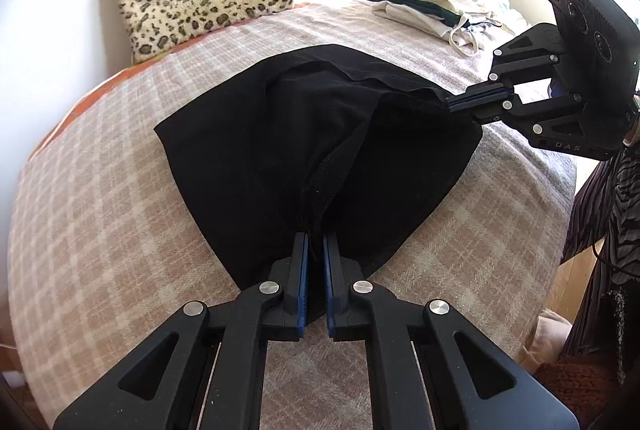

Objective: Fold small clothes

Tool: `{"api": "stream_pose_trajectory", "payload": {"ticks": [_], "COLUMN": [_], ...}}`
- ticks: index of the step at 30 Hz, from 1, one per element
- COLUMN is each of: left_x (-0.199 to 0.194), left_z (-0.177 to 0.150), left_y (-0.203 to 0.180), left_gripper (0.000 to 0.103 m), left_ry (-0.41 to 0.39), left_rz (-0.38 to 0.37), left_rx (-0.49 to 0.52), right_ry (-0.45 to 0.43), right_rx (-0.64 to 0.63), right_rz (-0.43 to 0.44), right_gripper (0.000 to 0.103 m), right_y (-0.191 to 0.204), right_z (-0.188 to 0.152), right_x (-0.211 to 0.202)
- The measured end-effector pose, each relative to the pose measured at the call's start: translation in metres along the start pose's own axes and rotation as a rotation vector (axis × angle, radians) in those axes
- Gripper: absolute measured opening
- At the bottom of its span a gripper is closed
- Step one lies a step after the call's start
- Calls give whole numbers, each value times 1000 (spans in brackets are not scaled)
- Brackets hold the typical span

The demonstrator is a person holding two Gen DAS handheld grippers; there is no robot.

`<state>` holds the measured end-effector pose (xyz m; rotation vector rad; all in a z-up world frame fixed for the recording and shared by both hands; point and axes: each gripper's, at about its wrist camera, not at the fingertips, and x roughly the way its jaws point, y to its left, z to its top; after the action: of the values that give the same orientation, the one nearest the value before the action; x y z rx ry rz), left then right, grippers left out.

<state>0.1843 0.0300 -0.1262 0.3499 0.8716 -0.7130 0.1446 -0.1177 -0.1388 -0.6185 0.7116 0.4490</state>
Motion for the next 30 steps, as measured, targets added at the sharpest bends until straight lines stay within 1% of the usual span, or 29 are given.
{"api": "stream_pose_trajectory", "payload": {"ticks": [2, 4, 6, 8, 11, 14, 16, 17, 18, 19, 20, 21, 23, 24, 28, 30], "left_x": [-7, -10, -10, -12, -20, -34, -36, -34, -30, -25, -20, -15, -7, -4, 3, 3], "left_z": [-5, -10, -16, -17, -15, -5, 2, 5, 6, 5, 3, 0, -9, -13, -23, -24], "left_y": [1, 3, 1, -3, -10, -7, 2, 10, 19, 28, 38, 46, 58, 61, 62, 64], "left_gripper": [5, 5, 5, 5, 6, 7, 7, 10, 18, 24, 32, 33, 33, 33, 33, 32], "left_ry": [-5, -1, 12, 18, -1, -51, -71, -69, -60, -44, -28, -12, 24, 36, 56, 45], "left_rz": [-6, -33, -33, -53, -67, -91, -83, -74, -64, -52, -47, -45, -62, -73, -91, -123], "left_rx": [1, -8, -6, 11, 42, 27, -4, -33, -75, -129, -184, -239, -331, -360, -413, -444], "right_ry": [-26, -39, -25, -7, 7, 32, 31, 12, -15, -37, -55, -63, -41, -26, 44, 59], "right_rx": [4, 4, -28, -61, -75, -115, -91, -64, -27, 15, 56, 93, 180, 238, 477, 592], "right_rz": [16, 39, 58, 52, 72, 83, 110, 119, 138, 170, 185, 170, 109, 102, 131, 169], "right_gripper": [0, 0, 0, 0, 0, 0, 10, 20, 26, 27, 33, 36, 36, 36, 35, 35], "right_y": [-2, -2, 2, 8, 11, 10, 2, -3, -8, -14, -20, -25, -42, -50, -82, -95], "right_z": [0, -2, -5, -8, -10, -11, -9, -8, -5, -3, -1, -1, -1, -4, -23, -35], "right_x": [-13, -22, -25, -23, -25, -30, -32, -35, -39, -43, -45, -45, -37, -31, -9, -3]}}
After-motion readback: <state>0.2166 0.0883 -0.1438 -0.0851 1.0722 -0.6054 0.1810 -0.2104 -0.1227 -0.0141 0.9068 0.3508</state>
